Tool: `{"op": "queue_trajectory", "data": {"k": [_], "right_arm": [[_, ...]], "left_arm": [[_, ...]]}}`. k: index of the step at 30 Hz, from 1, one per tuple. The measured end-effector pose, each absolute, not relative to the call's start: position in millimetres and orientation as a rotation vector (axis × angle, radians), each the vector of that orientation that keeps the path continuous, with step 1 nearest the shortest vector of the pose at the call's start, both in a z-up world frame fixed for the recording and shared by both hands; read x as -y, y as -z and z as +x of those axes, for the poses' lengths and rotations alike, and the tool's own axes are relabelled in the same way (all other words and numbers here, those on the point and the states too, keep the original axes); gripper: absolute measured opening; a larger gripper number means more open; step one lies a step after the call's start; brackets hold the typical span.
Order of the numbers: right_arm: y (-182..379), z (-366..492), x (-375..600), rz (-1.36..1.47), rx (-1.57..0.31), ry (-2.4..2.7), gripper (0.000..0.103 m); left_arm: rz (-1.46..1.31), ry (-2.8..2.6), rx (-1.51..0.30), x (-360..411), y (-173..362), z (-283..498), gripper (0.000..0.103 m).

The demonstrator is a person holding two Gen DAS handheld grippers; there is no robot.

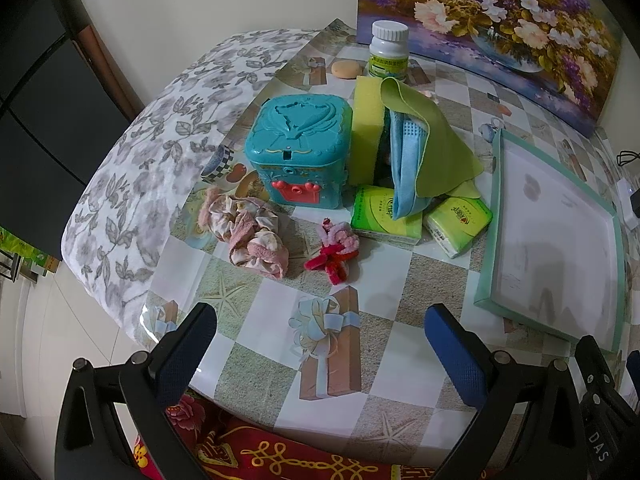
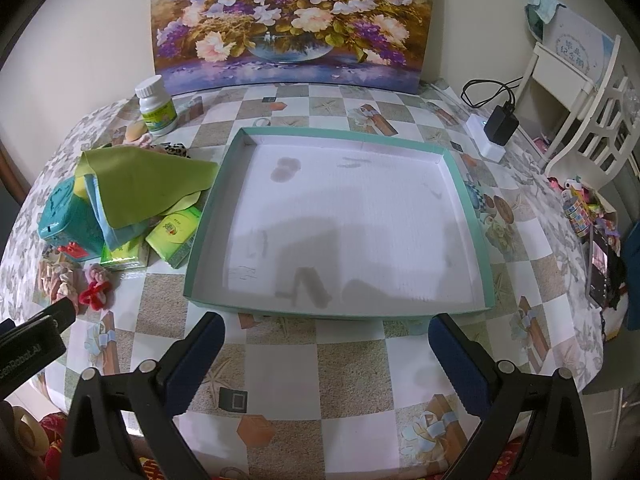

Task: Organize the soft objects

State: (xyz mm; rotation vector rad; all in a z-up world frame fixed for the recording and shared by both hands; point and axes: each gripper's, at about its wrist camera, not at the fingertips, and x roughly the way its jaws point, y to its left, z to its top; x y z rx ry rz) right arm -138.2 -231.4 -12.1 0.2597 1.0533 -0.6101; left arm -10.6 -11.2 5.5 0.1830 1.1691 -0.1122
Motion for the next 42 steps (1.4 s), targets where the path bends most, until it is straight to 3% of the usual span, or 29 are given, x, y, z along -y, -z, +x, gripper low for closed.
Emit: {"op": "queue_trajectory", "data": {"k": [24,42], "right_arm": [[11,-137,229,0.252,-1.053,0.608,0.103],[19,-80,188,0.297,-1.041,0.304,0.103]], "left_arm": [[0.18,0.113,-1.172,12,-4,-10,0.103],[-0.197,-0.028,-1.233,-84,16,51,0.103]]}}
